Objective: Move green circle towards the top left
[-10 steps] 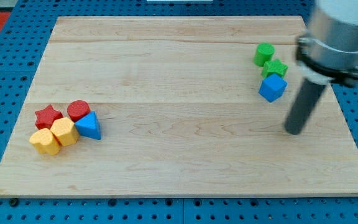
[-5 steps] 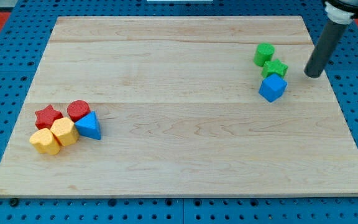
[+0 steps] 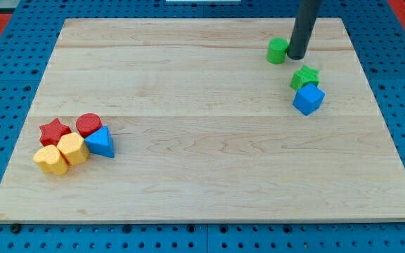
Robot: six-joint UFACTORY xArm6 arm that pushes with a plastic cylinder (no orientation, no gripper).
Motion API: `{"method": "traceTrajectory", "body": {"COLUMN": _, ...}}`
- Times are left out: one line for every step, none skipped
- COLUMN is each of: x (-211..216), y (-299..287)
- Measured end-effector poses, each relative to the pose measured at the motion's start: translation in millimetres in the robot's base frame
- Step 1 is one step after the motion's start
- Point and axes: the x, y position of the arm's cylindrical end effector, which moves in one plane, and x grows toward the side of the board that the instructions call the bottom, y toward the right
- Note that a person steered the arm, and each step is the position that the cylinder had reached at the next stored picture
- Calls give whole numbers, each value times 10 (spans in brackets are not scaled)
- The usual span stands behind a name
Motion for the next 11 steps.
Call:
{"method": "traceTrajectory", "body": {"x": -181, "y": 14}}
{"method": "traceTrajectory", "body": {"x": -181, "y": -112}}
{"method": "traceTrajectory", "body": {"x": -184, "y": -112}}
{"method": "traceTrajectory", "body": {"x": -122, "y": -291}}
{"method": "traceTrajectory", "body": {"x": -79, "y": -689}}
{"method": "traceTrajectory", "body": {"x": -78, "y": -1058}}
{"method": "traceTrajectory", "body": {"x": -178, "y": -1164}}
{"method": "traceTrajectory", "body": {"x": -196, "y": -1083}}
{"method": "traceTrajectory", "body": {"x": -47, "y": -1054}}
{"method": "traceTrajectory", "body": {"x": 34, "y": -1640}}
{"method": "traceTrajectory", "body": {"x": -132, "y": -2007}}
